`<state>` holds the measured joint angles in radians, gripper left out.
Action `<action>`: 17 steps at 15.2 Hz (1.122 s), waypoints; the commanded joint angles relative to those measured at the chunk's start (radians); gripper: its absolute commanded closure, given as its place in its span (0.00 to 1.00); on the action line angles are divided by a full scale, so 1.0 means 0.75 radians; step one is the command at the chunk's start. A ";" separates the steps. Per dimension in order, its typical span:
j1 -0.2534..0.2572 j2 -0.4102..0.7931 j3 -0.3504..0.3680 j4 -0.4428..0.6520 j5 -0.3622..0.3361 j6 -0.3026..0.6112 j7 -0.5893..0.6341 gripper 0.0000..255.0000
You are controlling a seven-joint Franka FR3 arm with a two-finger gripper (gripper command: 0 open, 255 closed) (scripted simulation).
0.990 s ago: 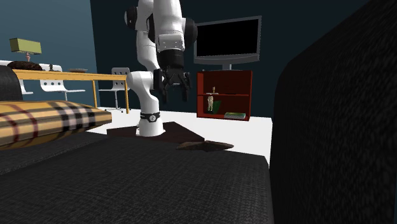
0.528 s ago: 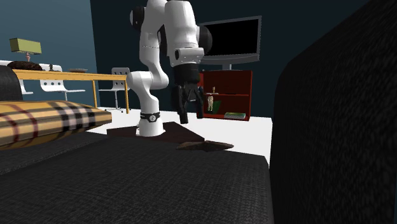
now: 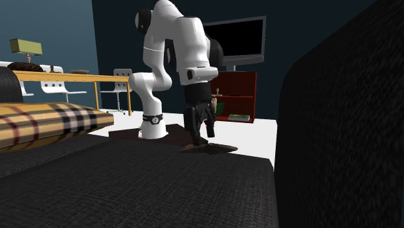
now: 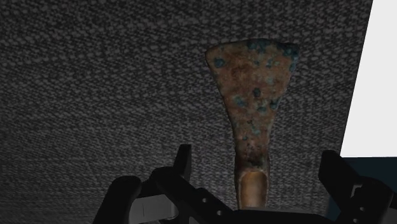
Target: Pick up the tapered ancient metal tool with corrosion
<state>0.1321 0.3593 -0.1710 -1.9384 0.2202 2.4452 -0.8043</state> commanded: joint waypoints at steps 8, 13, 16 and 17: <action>-0.004 0.029 0.007 -0.006 0.012 0.035 -0.011 1.00; -0.004 0.029 0.007 -0.005 0.012 0.035 -0.011 1.00; 0.000 0.006 0.001 0.000 0.002 0.007 -0.002 1.00; 0.001 -0.004 -0.001 0.004 -0.002 -0.008 0.002 1.00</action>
<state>0.1315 0.3625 -0.1702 -1.9383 0.2217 2.4490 -0.8060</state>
